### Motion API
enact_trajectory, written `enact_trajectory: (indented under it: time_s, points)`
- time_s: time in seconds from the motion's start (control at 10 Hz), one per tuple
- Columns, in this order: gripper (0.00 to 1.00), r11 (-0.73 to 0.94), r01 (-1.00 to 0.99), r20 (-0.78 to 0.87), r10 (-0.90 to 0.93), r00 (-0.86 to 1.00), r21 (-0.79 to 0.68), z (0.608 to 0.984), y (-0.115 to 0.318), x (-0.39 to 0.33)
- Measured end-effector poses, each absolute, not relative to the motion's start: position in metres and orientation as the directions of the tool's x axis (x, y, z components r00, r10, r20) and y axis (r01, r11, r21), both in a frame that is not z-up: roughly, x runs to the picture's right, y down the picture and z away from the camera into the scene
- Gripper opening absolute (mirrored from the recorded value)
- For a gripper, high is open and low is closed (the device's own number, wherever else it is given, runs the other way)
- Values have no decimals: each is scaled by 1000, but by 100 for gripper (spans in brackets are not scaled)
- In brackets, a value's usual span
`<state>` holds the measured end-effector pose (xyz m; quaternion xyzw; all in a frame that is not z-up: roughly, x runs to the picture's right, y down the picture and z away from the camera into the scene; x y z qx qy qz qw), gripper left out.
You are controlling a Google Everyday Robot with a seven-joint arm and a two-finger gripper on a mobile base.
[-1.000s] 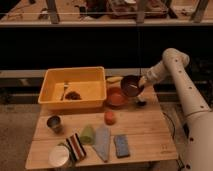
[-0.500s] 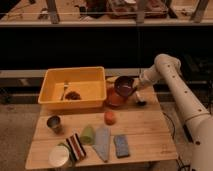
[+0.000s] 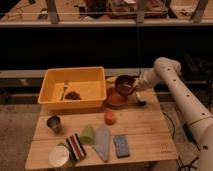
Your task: Stack bowls on top of each other
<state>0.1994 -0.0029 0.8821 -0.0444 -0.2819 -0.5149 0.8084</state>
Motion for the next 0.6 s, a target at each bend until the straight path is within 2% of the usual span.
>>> enact_trajectory:
  time_s: [0.6]
  points:
    - [9, 504, 843, 519, -780, 349, 190, 898, 10, 186]
